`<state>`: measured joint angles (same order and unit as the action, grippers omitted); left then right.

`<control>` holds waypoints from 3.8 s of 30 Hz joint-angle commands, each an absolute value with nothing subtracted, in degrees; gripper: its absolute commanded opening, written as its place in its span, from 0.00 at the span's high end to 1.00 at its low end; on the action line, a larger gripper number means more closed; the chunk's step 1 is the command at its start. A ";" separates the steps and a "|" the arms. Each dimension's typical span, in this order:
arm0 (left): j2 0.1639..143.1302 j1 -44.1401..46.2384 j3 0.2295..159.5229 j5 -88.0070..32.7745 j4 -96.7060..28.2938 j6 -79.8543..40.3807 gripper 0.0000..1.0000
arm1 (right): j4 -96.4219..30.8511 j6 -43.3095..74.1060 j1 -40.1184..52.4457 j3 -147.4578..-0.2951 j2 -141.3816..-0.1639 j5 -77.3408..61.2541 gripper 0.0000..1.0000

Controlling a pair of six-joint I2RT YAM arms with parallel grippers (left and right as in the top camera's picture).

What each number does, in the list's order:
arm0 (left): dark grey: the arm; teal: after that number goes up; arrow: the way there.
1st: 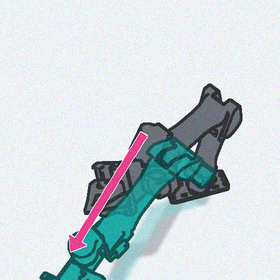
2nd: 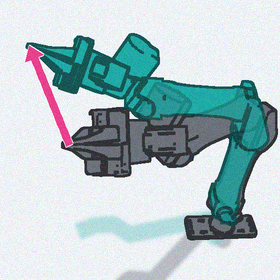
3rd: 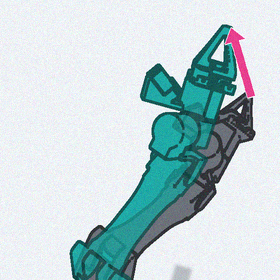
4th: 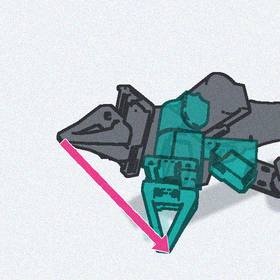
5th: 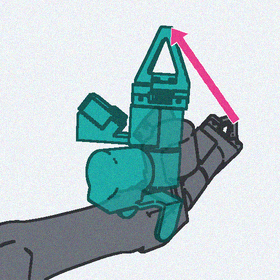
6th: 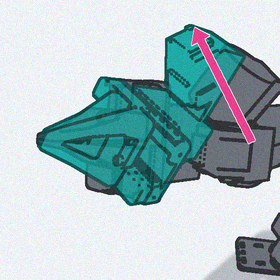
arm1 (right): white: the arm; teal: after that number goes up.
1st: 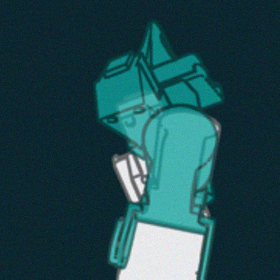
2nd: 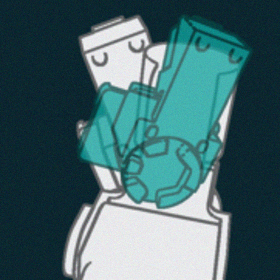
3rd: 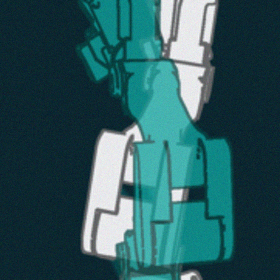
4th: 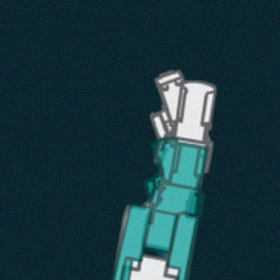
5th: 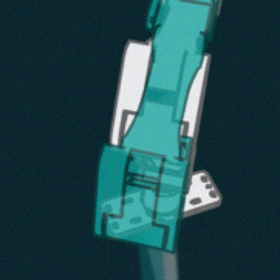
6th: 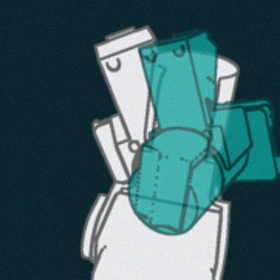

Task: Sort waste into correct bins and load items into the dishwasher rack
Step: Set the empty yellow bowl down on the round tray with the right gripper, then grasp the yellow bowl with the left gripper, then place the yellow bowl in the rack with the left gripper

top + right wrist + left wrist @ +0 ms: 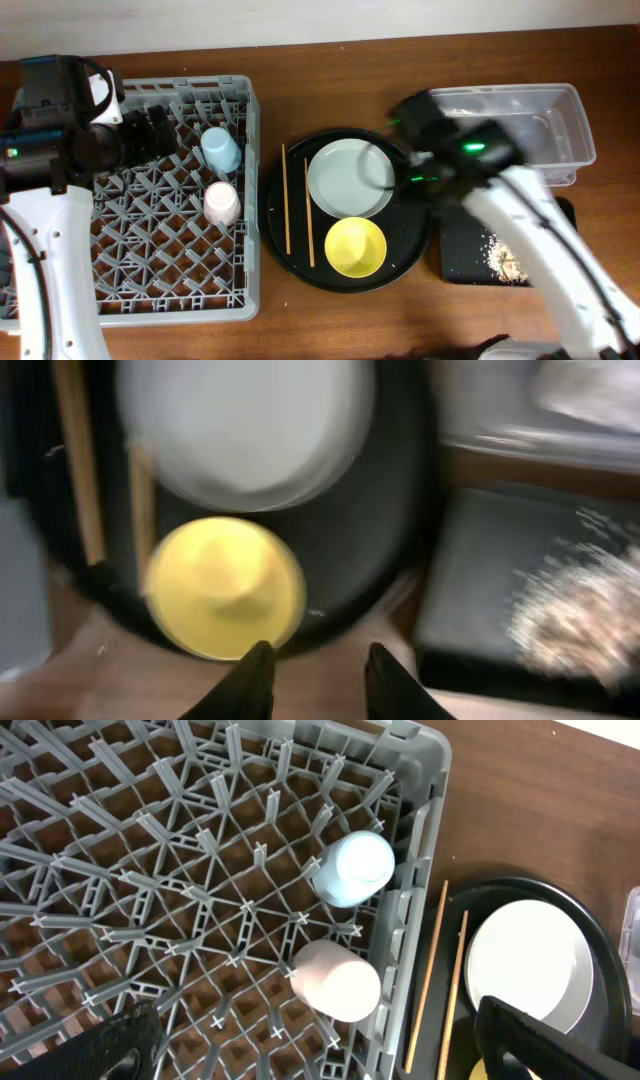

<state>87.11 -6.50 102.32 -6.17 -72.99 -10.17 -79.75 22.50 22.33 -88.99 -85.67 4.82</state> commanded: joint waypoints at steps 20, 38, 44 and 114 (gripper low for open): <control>87.31 -2.98 99.77 -24.71 -70.63 -10.59 0.01 | -85.71 22.96 -16.58 -89.69 -80.31 9.72 0.01; 92.14 61.04 71.18 9.41 -41.60 -18.50 0.66 | -85.71 22.96 -16.58 -89.67 -80.31 9.72 0.01; 102.06 62.26 71.18 7.79 -40.47 -19.94 0.81 | -85.71 22.96 -16.58 -89.67 -80.31 9.72 0.01; 94.43 -31.27 101.16 -56.53 -54.61 -3.99 0.04 | -85.71 22.96 -16.53 -89.67 -80.31 9.72 0.01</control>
<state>101.84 -35.38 100.82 -60.55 -54.24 -4.38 -85.58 22.50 -16.21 -89.10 -80.20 8.97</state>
